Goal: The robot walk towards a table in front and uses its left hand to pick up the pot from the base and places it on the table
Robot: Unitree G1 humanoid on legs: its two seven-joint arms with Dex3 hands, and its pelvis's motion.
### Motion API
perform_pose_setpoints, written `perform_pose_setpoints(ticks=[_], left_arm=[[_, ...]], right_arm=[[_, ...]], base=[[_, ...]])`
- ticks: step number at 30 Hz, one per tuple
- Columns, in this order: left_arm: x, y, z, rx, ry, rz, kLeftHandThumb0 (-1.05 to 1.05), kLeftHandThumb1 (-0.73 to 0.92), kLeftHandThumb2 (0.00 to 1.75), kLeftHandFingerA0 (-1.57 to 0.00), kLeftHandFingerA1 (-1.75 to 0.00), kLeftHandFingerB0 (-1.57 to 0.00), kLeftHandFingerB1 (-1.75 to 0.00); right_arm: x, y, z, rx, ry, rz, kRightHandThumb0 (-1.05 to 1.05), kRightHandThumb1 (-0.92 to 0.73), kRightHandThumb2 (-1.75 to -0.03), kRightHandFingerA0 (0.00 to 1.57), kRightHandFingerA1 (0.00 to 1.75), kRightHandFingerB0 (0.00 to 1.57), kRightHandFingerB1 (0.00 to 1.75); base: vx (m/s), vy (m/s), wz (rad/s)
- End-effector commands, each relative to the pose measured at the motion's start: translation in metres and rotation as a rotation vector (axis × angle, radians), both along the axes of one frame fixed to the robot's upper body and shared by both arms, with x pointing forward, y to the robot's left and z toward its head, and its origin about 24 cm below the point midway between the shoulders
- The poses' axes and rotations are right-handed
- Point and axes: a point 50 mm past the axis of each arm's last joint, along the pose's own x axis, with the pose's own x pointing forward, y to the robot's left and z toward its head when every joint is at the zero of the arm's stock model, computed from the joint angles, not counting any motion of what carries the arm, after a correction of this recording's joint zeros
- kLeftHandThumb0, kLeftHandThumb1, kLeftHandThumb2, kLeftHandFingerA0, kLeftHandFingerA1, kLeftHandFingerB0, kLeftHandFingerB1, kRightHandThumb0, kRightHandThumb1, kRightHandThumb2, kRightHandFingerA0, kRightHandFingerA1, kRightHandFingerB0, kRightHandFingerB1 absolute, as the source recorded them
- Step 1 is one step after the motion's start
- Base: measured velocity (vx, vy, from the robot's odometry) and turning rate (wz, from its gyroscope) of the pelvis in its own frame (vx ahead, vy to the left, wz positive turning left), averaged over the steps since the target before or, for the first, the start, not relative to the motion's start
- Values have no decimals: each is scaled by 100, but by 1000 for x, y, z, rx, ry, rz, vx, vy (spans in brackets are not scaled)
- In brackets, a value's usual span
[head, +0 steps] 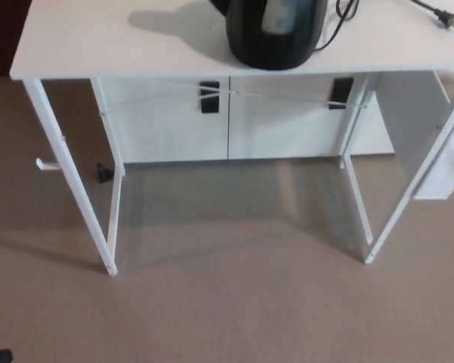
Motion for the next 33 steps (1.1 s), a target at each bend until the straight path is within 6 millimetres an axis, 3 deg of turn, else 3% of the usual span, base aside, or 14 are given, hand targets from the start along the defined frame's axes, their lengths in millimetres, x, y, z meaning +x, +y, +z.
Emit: perform_pose_setpoints(ticks=[1, 10, 22, 31, 32, 33], left_arm=[[0, 2, 2, 20, -1, -16, -27, 60, 58, -58, -47, -63, -41], [-1, 3, 3, 28, 0, -23, -29, 59, 58, -58, -47, -63, -40], [0, 3, 3, 26, 3, -22, -28, 61, 58, -57, -46, -63, -41], [5, 3, 4, 27, 0, -13, -27, 57, 57, -59, -48, -64, -41], [5, 3, 4, 29, 0, -22, -33, 48, 82, -55, -61, -52, -53], [4, 3, 4, 28, 0, -22, -28, 56, 56, -59, -48, -65, -41]], right_arm=[[-2, -6, 2, -26, 1, -15, -10, -72, -63, 23, 40, 20, 35], [-2, -5, 3, -26, -10, 7, -10, -74, -63, 22, 41, 20, 35], [-1, -5, 2, -26, -3, -6, -8, -74, -64, 25, 44, 20, 35], [0, -5, 3, -21, -7, -6, -11, -72, -63, 26, 47, 21, 36], [-1, -5, 3, -21, -9, -5, -12, -71, -64, 26, 48, 20, 36], [-1, -5, 2, -23, -7, -4, -14, -69, -63, 27, 48, 20, 36]], base=[[209, -119, -5], [201, -74, 2], [166, 159, 1], [206, -109, 8], [329, -163, 61], [316, -162, 29]])
